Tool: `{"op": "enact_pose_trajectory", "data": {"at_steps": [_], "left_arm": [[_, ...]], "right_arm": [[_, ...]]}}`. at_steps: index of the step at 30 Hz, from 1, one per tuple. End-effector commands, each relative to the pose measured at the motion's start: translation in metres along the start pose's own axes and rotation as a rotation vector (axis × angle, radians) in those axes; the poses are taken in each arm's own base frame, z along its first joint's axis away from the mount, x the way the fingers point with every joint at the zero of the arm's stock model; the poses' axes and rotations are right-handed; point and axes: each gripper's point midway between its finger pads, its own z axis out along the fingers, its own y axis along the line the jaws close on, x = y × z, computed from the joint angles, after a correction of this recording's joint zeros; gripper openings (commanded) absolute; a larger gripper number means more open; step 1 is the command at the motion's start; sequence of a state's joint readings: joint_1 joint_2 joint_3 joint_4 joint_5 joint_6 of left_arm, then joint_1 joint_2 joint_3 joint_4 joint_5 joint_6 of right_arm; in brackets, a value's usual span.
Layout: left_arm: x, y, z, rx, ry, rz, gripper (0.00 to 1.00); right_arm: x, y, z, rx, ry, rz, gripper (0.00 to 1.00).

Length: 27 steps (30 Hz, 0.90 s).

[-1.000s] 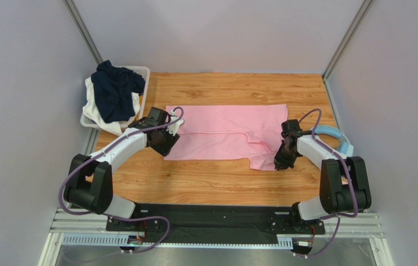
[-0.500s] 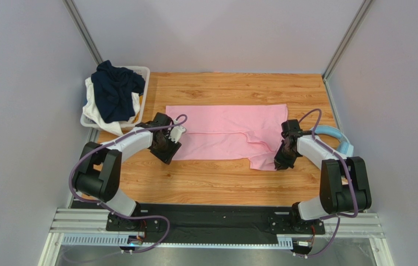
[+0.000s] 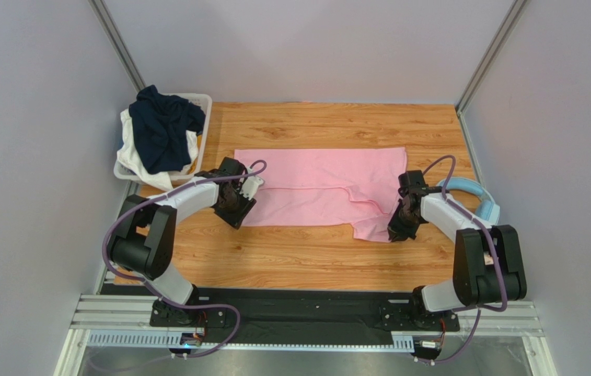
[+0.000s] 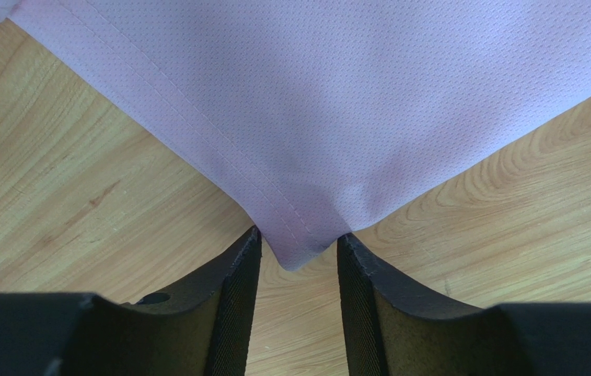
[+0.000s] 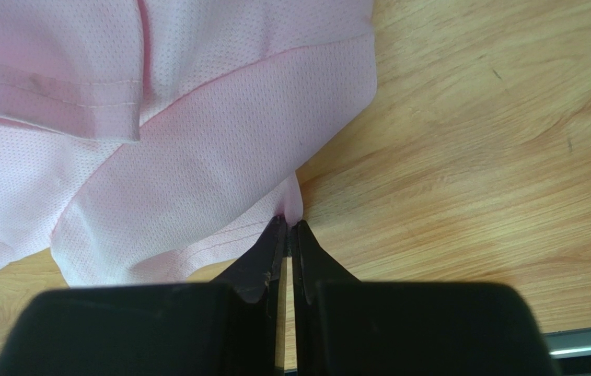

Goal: Fold and stack the t-shirts
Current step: Grap the side of the flattened tshirt closest away from the robot with both arms

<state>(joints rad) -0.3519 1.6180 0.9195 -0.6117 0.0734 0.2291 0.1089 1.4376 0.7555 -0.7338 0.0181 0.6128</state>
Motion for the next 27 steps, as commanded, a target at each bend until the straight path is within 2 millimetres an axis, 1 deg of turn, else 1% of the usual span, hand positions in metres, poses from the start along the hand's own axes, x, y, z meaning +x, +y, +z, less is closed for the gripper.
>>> {"op": "enact_pose_trajectory", "data": {"at_steps": [1,4,7,8,11,15,18,19,20,22,23,24,26,27], "left_arm": [[-0.006,-0.002,0.005,0.013,-0.013,-0.008,0.46],[-0.004,-0.002,0.007,0.015,-0.006,-0.007,0.40],[-0.004,-0.003,0.007,0.020,-0.006,-0.003,0.23],[-0.004,-0.004,0.008,0.022,-0.005,-0.001,0.12],[-0.006,-0.002,0.005,0.016,-0.013,0.004,0.00],[-0.010,0.003,-0.001,-0.008,-0.026,0.013,0.00],[-0.012,0.005,-0.008,-0.026,-0.035,0.021,0.00],[-0.012,0.006,-0.010,-0.030,-0.039,0.022,0.00],[-0.014,0.007,-0.015,-0.039,-0.054,0.027,0.00],[-0.013,0.006,-0.021,-0.041,-0.058,0.031,0.00],[-0.016,0.007,-0.028,-0.047,-0.080,0.036,0.00],[-0.013,0.006,-0.030,-0.046,-0.074,0.035,0.00],[-0.014,0.005,-0.039,-0.049,-0.095,0.036,0.00],[-0.012,0.005,-0.042,-0.049,-0.089,0.037,0.00]], "right_arm": [[-0.002,0.000,-0.006,-0.017,-0.026,-0.006,0.05],[-0.002,0.001,-0.007,-0.023,-0.025,-0.005,0.04],[-0.001,0.001,-0.007,-0.023,-0.025,-0.008,0.02],[-0.001,0.001,-0.008,-0.022,-0.025,-0.008,0.00],[-0.002,0.001,-0.011,-0.026,-0.032,-0.006,0.00],[-0.004,0.002,-0.023,-0.042,-0.053,-0.006,0.00],[-0.003,0.001,-0.037,-0.054,-0.068,-0.007,0.00],[-0.001,0.000,-0.045,-0.062,-0.078,-0.007,0.00],[0.005,0.005,-0.050,-0.103,-0.059,-0.008,0.00],[0.011,0.010,-0.061,-0.149,-0.058,0.001,0.00],[0.015,0.013,-0.065,-0.174,-0.046,0.012,0.00],[0.017,0.014,-0.069,-0.186,-0.047,0.018,0.00],[0.025,0.015,-0.077,-0.213,-0.045,0.020,0.00],[0.027,0.015,-0.079,-0.218,-0.043,0.022,0.00]]}}
